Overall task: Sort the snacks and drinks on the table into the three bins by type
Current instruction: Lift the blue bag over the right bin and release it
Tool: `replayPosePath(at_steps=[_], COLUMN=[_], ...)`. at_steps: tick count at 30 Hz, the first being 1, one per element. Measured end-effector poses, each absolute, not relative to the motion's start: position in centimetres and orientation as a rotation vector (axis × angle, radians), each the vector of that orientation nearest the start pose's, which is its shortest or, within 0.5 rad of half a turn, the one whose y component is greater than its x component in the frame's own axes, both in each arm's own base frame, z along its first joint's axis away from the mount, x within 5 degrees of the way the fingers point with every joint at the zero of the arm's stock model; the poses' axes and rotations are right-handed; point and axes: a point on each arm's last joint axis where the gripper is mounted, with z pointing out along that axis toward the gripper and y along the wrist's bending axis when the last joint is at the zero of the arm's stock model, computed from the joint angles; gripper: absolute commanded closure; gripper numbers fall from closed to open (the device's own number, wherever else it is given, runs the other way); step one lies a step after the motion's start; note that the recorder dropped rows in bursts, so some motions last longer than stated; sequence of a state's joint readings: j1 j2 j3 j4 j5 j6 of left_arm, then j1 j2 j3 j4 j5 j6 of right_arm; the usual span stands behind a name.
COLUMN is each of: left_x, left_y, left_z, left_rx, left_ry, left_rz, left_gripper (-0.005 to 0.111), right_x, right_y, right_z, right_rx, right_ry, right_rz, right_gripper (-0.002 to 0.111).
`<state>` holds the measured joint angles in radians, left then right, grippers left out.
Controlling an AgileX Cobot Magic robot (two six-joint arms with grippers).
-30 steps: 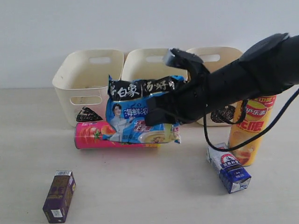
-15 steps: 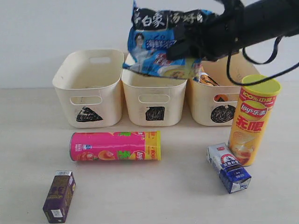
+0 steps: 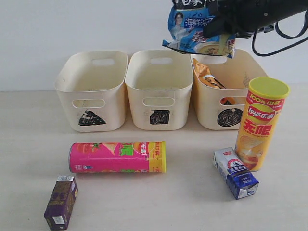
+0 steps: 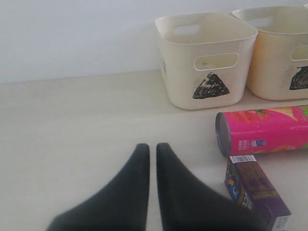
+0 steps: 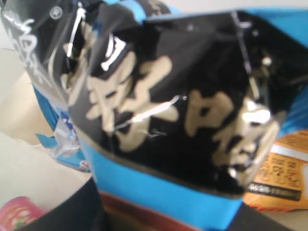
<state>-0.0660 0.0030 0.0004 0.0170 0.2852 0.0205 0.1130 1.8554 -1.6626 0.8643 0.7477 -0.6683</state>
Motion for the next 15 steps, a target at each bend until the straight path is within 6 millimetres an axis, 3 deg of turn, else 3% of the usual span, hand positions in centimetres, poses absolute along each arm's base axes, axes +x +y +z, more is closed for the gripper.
replayPosePath(at_steps=[5, 15], left_x=[5.5, 5.5], left_y=[-0.3, -0.3], left_z=[18.7, 18.7], left_rx=[0.088, 0.088], left_ry=[1.770, 1.770], left_rz=[-0.017, -0.017], left_gripper=[0.102, 0.102], right_x=[44.4, 48.3], right_y=[8.5, 6.4], right_z=[32.6, 29.4], right_rx=[-0.334, -0.258], right_ry=[2.191, 2.191], right_rz=[0.614, 0.441], right_gripper=[0.108, 0.108])
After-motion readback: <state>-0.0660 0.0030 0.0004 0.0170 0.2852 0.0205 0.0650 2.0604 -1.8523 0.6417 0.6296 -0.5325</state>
